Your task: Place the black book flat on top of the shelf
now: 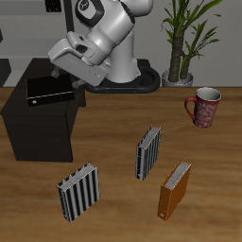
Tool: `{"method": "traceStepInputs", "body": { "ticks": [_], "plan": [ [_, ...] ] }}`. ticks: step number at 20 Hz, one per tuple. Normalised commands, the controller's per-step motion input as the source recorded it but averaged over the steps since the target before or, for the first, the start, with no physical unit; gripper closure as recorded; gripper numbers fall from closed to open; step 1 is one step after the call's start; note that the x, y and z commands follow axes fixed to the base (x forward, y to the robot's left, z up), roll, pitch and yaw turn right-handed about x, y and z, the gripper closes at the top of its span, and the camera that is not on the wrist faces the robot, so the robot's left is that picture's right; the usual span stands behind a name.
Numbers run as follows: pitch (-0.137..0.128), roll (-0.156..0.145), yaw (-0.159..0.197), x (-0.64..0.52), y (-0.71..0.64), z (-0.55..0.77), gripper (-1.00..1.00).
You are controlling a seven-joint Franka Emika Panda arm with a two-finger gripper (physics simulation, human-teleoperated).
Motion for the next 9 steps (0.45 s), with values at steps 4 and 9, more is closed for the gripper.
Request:
{"method": "traceStepInputs", "body": {
  "ticks": [4, 9],
  "plan": [
    [0.002, 0.198, -0.083, -0.04, 0.4, 0.15, -1.0],
    [-0.041, 0.114, -0.015, 0.05, 0.27, 0.11, -1.0]
  ]
}}
